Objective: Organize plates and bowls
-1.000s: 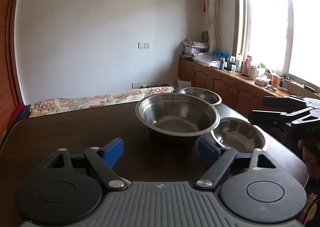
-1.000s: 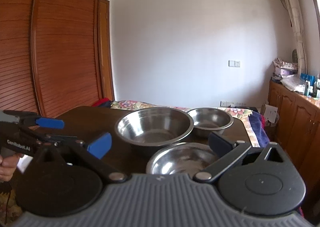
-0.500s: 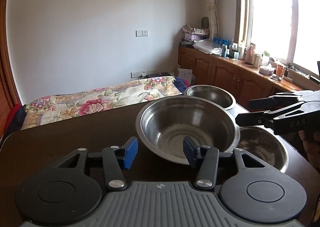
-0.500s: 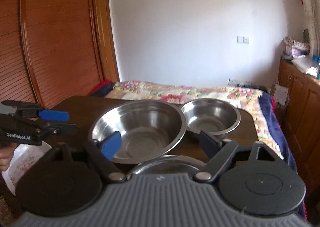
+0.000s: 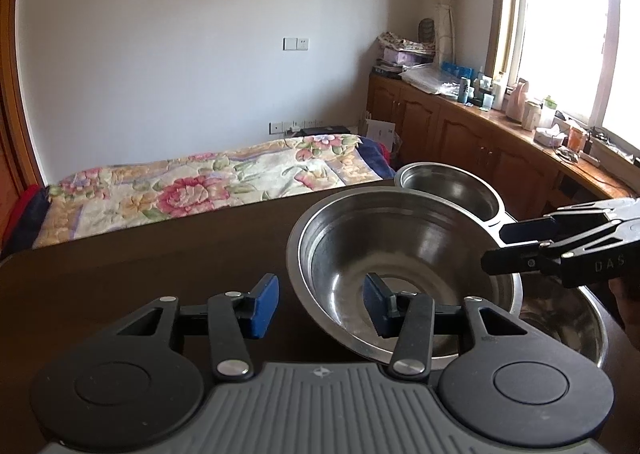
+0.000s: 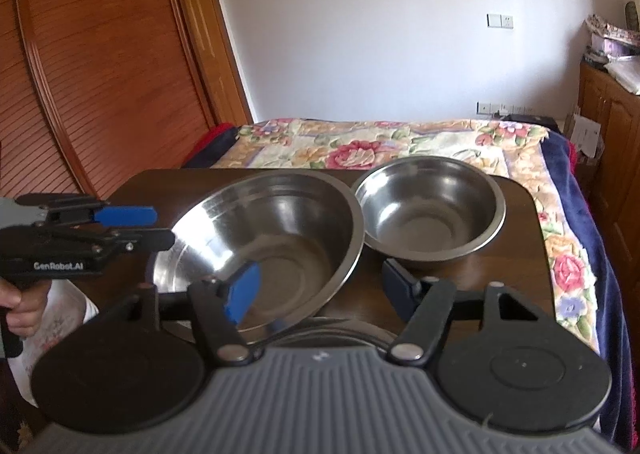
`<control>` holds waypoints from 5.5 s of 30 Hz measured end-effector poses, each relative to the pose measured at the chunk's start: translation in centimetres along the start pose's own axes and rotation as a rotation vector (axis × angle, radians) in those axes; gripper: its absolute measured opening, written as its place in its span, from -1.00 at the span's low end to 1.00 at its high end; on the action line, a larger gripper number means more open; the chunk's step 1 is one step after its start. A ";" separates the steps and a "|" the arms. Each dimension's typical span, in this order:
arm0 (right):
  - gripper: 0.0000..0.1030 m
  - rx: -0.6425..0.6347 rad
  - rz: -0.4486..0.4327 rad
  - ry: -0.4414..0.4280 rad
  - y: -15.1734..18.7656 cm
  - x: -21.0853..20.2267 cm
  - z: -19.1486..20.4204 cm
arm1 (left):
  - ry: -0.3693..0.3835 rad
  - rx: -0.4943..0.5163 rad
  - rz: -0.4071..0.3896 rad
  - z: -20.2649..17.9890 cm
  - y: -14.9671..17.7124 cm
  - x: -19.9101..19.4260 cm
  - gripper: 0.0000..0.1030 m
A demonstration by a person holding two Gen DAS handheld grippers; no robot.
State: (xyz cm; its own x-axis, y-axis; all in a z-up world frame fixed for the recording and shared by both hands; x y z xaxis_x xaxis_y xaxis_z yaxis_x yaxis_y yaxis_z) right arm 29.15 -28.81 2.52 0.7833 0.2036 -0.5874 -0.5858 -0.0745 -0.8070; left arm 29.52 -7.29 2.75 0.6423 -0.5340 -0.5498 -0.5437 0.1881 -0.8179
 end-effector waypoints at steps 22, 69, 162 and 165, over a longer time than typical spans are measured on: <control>-0.47 0.017 0.058 -0.012 -0.5 1.7 -0.3 | 0.049 -0.056 0.046 1.2 0.2 1.5 0.10; -0.57 0.057 -0.034 -0.066 8.0 -10.6 5.3 | 0.105 -0.057 -0.129 -6.7 12.7 -14.6 0.12; 0.42 0.179 -0.125 0.094 8.0 -6.2 -4.6 | 0.153 0.237 0.143 -8.8 0.4 -0.2 0.57; 0.41 0.157 -0.110 0.106 7.8 -5.6 -4.7 | 0.155 0.250 0.169 -8.9 0.2 0.9 0.57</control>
State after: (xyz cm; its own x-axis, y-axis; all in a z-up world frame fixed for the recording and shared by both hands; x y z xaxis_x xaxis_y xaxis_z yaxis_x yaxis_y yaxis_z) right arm 21.16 -35.17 -0.76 0.8570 0.0981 -0.5059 -0.5142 0.0975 -0.8521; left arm 25.16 -15.02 3.61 0.4542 -0.5931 -0.6648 -0.4741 0.4708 -0.7440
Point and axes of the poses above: each gripper's, at about its wrist camera, not at the fingertips, and x roughly the way its jaws point, z to its left, y to its underside, the point moved 1 cm from there along x, roughly the way its jaws point, and after that the axes turned 12 degrees about y, right-handed, at the moved point
